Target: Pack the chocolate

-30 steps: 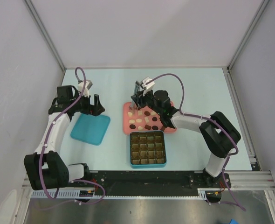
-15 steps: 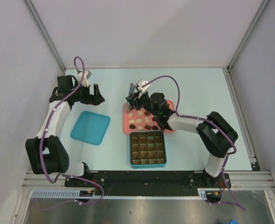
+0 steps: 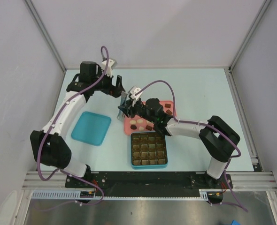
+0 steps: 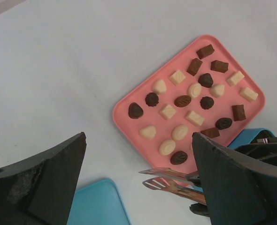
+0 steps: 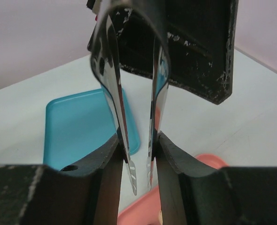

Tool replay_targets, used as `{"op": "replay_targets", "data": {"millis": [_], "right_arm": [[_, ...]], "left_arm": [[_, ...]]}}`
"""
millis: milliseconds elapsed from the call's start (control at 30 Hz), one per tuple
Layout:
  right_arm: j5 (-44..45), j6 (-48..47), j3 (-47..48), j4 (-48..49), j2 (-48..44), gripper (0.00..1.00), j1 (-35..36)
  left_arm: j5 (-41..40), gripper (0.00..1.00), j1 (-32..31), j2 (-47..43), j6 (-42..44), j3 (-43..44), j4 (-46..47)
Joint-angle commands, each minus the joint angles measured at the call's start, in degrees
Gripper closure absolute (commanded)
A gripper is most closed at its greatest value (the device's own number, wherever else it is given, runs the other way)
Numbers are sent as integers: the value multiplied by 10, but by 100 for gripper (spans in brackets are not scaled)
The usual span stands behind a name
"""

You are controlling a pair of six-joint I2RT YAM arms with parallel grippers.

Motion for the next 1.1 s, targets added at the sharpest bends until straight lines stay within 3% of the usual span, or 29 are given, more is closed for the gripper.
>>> {"op": "replay_targets", "data": {"millis": [0, 500, 767, 1067], "right_arm": [[-4, -4, 23, 27, -31, 63, 0], [-10, -7, 44, 16, -15, 62, 0], [-5, -11, 47, 3, -20, 62, -5], [-5, -15, 50, 20, -18, 74, -19]], "left_arm": [[-12, 0, -9, -21, -4, 3, -11], [-33, 0, -85, -54, 14, -25, -36], [-53, 0, -85, -59, 21, -25, -41], [-71, 0, -71, -46, 18, 27, -60]]}}
